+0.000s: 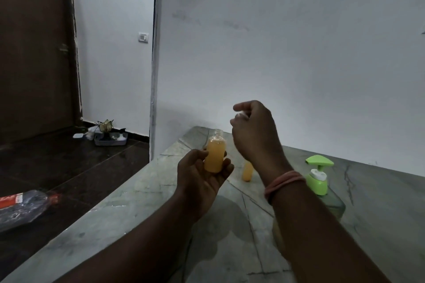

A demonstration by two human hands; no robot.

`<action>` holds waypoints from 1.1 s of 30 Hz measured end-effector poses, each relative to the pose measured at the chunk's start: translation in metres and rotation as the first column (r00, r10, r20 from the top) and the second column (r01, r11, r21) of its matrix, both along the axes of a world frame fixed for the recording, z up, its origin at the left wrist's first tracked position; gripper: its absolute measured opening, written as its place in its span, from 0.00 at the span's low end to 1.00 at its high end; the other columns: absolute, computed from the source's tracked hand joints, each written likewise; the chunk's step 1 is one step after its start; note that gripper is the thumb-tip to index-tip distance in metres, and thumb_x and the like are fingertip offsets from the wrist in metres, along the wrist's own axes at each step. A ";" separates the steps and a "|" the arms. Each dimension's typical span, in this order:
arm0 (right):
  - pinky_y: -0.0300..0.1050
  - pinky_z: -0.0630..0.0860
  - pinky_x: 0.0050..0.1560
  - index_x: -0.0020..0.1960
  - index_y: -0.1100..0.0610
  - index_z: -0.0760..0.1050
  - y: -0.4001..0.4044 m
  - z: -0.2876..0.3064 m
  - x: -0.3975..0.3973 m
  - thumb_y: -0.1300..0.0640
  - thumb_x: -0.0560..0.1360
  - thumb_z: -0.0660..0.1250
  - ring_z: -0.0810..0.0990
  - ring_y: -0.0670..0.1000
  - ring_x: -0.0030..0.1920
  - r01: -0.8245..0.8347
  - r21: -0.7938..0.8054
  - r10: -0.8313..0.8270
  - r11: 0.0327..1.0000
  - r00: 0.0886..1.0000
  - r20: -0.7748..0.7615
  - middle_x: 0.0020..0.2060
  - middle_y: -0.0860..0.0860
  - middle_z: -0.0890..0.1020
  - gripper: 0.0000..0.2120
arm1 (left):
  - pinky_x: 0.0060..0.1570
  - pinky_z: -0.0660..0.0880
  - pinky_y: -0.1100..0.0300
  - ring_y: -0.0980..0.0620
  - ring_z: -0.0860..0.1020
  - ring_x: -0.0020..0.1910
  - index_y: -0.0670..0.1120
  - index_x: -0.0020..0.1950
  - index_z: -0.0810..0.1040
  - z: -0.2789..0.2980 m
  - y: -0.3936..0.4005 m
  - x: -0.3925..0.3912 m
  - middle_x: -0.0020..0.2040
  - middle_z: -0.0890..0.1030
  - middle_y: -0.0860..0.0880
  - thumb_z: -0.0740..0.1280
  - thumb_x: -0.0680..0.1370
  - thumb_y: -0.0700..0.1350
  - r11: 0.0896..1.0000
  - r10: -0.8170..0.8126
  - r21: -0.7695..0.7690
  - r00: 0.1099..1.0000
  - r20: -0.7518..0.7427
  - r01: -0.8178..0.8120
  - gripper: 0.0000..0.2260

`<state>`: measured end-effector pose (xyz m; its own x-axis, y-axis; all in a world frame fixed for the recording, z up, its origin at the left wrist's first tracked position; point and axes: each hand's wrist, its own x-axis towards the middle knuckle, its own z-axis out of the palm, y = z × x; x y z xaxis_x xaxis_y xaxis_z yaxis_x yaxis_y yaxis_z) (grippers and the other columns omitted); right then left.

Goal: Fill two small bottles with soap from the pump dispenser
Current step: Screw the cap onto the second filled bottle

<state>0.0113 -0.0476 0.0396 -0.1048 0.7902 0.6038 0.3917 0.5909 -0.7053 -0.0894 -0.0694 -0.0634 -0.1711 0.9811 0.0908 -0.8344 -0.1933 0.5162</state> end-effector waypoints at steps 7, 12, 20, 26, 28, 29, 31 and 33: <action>0.38 0.77 0.39 0.44 0.52 0.83 -0.001 0.016 0.013 0.56 0.73 0.74 0.83 0.43 0.42 -0.148 -0.065 0.151 0.987 0.988 0.043 0.40 0.46 0.85 0.01 | 0.43 0.82 0.50 0.40 0.84 0.44 0.35 0.69 0.72 0.002 -0.004 0.006 0.51 0.81 0.36 0.65 0.73 0.47 0.986 -0.156 0.053 0.987 -0.042 0.158 0.27; 0.55 0.83 0.50 0.44 0.55 0.82 0.001 0.023 0.024 0.61 0.73 0.75 0.86 0.51 0.41 -0.234 -0.178 0.238 0.956 0.971 0.007 0.39 0.52 0.86 0.04 | 0.44 0.82 0.52 0.42 0.82 0.44 0.36 0.70 0.73 0.003 -0.005 0.007 0.52 0.80 0.37 0.60 0.78 0.49 0.974 -0.218 0.055 0.974 -0.064 0.222 0.25; 0.54 0.83 0.51 0.49 0.54 0.84 0.000 0.026 0.030 0.67 0.76 0.69 0.85 0.51 0.44 -0.247 -0.197 0.290 0.949 0.928 0.233 0.43 0.52 0.85 0.10 | 0.40 0.81 0.53 0.44 0.81 0.40 0.34 0.65 0.75 0.001 -0.002 0.005 0.48 0.82 0.37 0.65 0.73 0.47 0.974 -0.215 0.061 0.974 -0.072 0.220 0.24; 0.49 0.83 0.48 0.51 0.53 0.83 -0.001 0.030 0.037 0.64 0.77 0.69 0.84 0.50 0.43 -0.144 -0.131 0.187 0.981 0.880 0.436 0.45 0.51 0.85 0.08 | 0.40 0.80 0.54 0.44 0.80 0.41 0.33 0.55 0.84 -0.002 -0.001 0.008 0.48 0.81 0.37 0.66 0.74 0.47 0.956 -0.278 0.056 0.951 -0.135 0.287 0.20; 0.48 0.82 0.49 0.50 0.53 0.84 -0.003 0.032 0.037 0.62 0.77 0.70 0.84 0.50 0.44 -0.078 -0.083 0.111 0.994 0.818 0.564 0.46 0.52 0.85 0.07 | 0.40 0.80 0.54 0.44 0.80 0.41 0.32 0.61 0.79 -0.003 -0.001 0.009 0.48 0.81 0.36 0.67 0.75 0.46 0.948 -0.303 0.048 0.941 -0.153 0.313 0.21; 0.48 0.81 0.49 0.50 0.53 0.84 -0.003 0.034 0.037 0.59 0.77 0.70 0.84 0.51 0.44 -0.050 -0.077 0.087 0.996 0.791 0.605 0.45 0.52 0.85 0.05 | 0.41 0.80 0.54 0.44 0.80 0.41 0.32 0.63 0.76 -0.003 -0.001 0.009 0.48 0.81 0.36 0.67 0.75 0.45 0.945 -0.311 0.048 0.937 -0.159 0.322 0.22; 0.44 0.79 0.42 0.47 0.55 0.82 -0.004 0.037 0.038 0.49 0.76 0.72 0.83 0.51 0.40 0.019 -0.067 0.030 0.998 0.751 0.659 0.40 0.53 0.85 0.09 | 0.42 0.80 0.54 0.44 0.80 0.42 0.32 0.65 0.75 -0.004 -0.001 0.009 0.47 0.81 0.36 0.68 0.74 0.46 0.938 -0.329 0.048 0.928 -0.176 0.342 0.24; 0.42 0.73 0.33 0.40 0.58 0.79 -0.005 0.037 0.040 0.34 0.71 0.69 0.80 0.50 0.34 0.124 -0.025 -0.073 0.992 0.722 0.688 0.32 0.52 0.82 0.25 | 0.43 0.80 0.54 0.44 0.80 0.43 0.32 0.60 0.81 -0.003 -0.001 0.008 0.48 0.80 0.36 0.69 0.74 0.46 0.933 -0.339 0.055 0.920 -0.196 0.355 0.21</action>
